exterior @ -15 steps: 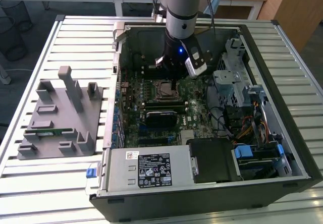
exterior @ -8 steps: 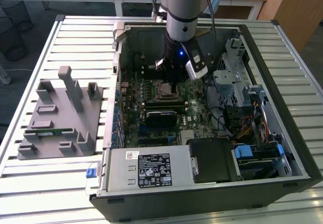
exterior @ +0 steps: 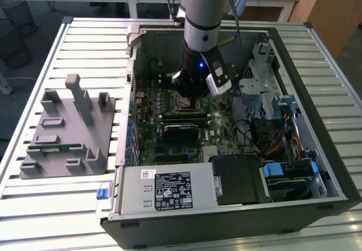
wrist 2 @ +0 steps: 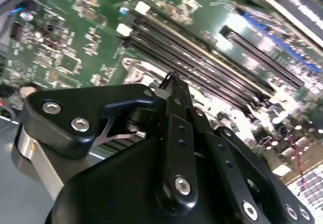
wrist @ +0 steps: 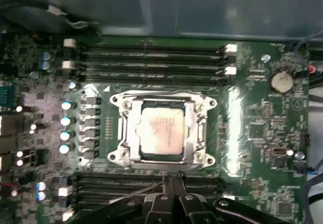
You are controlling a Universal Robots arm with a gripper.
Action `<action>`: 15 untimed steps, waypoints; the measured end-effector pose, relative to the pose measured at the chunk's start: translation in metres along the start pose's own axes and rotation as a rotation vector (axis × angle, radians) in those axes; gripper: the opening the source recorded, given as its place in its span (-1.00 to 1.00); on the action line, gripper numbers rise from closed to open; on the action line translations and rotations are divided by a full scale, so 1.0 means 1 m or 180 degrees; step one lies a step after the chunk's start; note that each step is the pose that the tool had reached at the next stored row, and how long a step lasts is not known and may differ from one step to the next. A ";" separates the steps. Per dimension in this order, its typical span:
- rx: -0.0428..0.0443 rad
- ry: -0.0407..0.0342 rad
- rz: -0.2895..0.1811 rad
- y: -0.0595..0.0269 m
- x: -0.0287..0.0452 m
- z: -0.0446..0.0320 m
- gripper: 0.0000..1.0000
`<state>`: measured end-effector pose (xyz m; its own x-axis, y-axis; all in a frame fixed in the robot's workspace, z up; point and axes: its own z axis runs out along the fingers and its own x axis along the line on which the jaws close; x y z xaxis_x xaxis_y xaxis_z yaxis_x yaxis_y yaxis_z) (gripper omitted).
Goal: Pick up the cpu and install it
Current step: 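Install the second cpu locking lever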
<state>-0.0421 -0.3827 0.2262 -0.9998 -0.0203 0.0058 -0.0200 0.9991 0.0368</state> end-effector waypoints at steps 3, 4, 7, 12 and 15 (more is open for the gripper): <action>-0.0003 0.0000 0.0000 -0.0014 0.0097 0.0000 -0.79; -0.0003 0.0000 0.0000 -0.0014 0.0133 0.0001 -0.79; -0.0007 0.0000 -0.0001 -0.0013 0.0227 0.0014 -0.79; -0.0035 -0.0001 -0.0002 -0.0014 0.0265 0.0079 -0.79; -0.0083 -0.0001 -0.0003 -0.0015 0.0276 0.0091 -0.79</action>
<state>-0.0698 -0.3845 0.2172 -0.9998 -0.0212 0.0054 -0.0208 0.9978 0.0627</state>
